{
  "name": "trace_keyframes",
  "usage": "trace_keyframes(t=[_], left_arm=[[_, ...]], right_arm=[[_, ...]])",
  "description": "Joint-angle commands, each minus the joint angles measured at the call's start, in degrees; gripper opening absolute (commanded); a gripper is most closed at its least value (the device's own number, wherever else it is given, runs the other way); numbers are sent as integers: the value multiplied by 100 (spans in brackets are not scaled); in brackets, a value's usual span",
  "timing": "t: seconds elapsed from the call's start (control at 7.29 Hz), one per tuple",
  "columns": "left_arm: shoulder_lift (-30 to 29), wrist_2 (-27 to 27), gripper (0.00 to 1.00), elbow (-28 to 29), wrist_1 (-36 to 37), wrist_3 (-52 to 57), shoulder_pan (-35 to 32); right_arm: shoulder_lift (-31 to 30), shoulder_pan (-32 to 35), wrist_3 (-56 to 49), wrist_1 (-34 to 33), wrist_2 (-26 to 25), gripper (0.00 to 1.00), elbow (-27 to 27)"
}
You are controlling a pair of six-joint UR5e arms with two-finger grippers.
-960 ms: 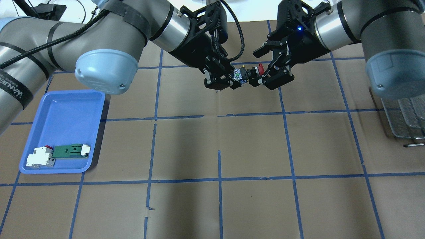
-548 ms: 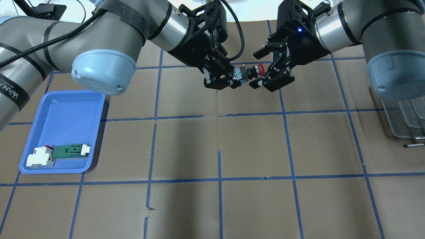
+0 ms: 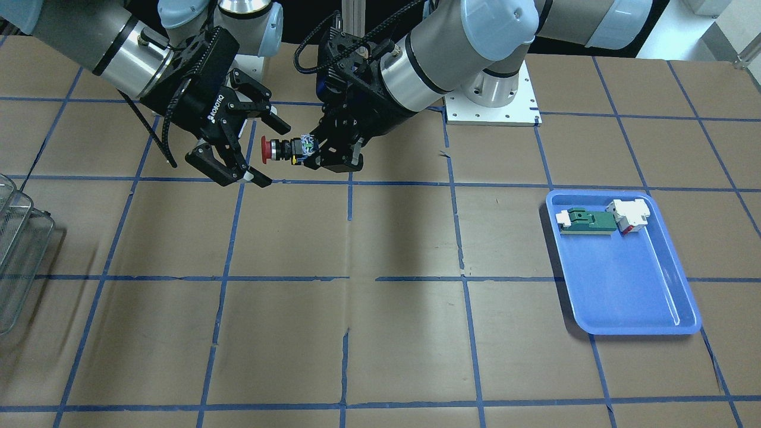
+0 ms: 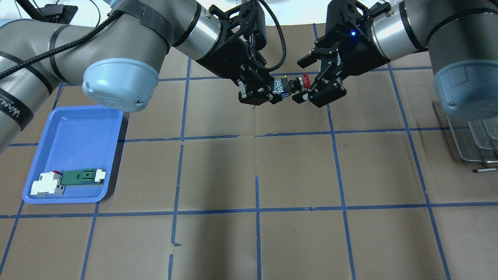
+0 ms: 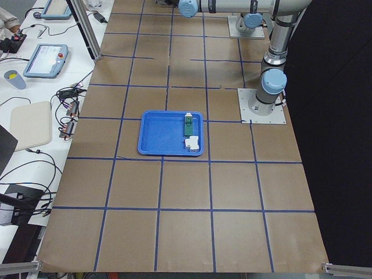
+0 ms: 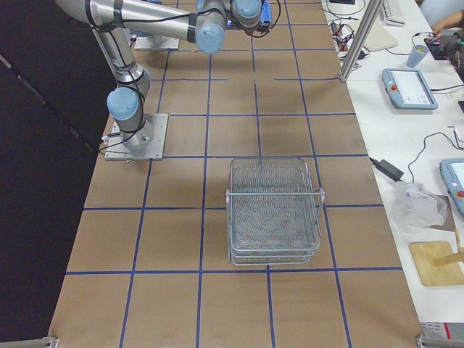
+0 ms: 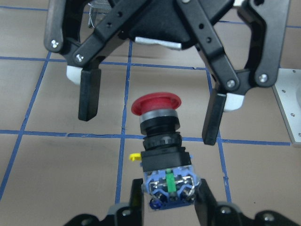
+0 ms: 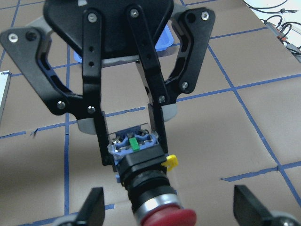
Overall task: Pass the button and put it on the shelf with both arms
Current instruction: 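Close the right gripper on the button's red head end, then open the left gripper and pull back while the right gripper carries the button away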
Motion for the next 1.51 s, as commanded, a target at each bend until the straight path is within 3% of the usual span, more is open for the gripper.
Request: trace_keyframes(t=[0.0, 0.41, 0.55, 0.69, 1.37], left_arm=[[-3, 0, 0, -5, 0, 0, 0], [5, 0, 0, 4, 9, -9, 0], [5, 0, 2, 13, 9, -9, 0], [-21, 26, 99, 21, -17, 0, 0], [75, 123, 100, 127, -219, -106, 26]], right_arm=[[-9, 0, -1, 0, -2, 46, -6], [-9, 0, -1, 0, -81, 0, -32], [0, 0, 8, 0, -99, 0, -32], [0, 0, 8, 0, -99, 0, -41], [26, -9, 8, 0, -151, 0, -76]])
